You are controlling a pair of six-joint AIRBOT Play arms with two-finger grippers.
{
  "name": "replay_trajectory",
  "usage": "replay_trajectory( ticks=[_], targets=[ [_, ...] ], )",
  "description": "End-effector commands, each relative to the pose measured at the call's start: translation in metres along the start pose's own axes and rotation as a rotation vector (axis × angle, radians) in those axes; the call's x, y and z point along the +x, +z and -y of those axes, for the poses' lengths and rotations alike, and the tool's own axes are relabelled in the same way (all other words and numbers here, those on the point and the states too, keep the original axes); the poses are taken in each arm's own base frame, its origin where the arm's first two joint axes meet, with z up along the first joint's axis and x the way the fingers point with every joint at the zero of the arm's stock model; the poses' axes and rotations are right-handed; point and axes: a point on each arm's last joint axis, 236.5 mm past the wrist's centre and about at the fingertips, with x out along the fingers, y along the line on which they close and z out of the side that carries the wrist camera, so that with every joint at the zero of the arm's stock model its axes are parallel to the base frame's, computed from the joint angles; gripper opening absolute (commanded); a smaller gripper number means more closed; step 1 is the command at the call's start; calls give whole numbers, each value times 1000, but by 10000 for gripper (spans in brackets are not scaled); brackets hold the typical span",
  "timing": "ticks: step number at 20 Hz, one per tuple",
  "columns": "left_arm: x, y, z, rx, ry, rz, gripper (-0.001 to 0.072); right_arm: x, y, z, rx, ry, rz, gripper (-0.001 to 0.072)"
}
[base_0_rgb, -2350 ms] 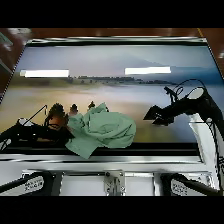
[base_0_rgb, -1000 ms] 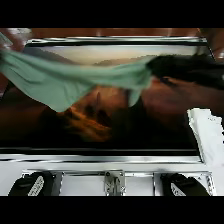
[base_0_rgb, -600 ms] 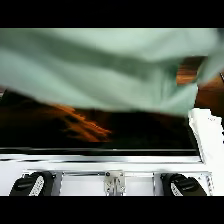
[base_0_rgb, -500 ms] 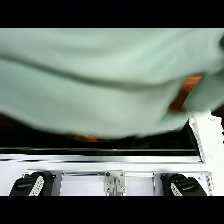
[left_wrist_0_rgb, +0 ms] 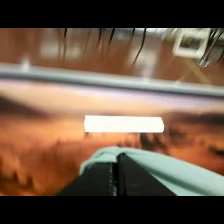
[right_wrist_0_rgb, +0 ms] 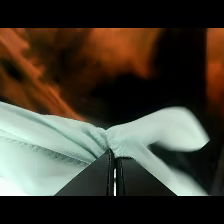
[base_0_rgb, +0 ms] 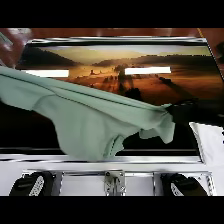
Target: Fold the shirts.
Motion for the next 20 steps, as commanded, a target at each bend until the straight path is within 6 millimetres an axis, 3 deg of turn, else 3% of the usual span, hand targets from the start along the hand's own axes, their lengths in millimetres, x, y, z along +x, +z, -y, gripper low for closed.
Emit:
replay_trajectory(
  ticks=[1,3,5,7,9,12,13,14,15,16,17,19,20],
  targets=[
    [70,-81,-45,-137,54,-174,35,94,-7,28,96,-13,-86,64],
    [112,-124,-50,-249,9,-274,35,148,40,48,106,-33,43,65],
    [152,-164,-54,-311,-10,-370,35,187,87,67,137,-50,202,65],
    [187,-200,-50,-348,-23,-458,35,224,109,87,182,-74,284,65],
    [213,-247,-36,-363,-44,-573,35,269,99,102,249,-82,251,65],
    [234,-337,-9,-395,-57,-808,35,318,60,107,376,-63,109,65],
    [236,-361,-2,-416,-50,-871,39,323,53,106,392,-57,86,65],
    [237,-378,2,-437,-38,-920,120,321,55,108,393,-58,90,78],
    [237,-387,2,-451,-31,-951,434,313,61,109,391,-58,108,190],
    [234,-390,-1,-467,-23,-981,700,299,70,111,362,-56,123,548],
    [228,-387,-9,-477,-18,-1013,713,281,75,112,303,-56,121,696],
    [207,-374,-35,-492,-16,-1095,712,239,72,126,193,-93,74,697],
    [191,-367,-48,-500,-24,-1133,711,216,60,143,157,-140,29,697]
  ],
)
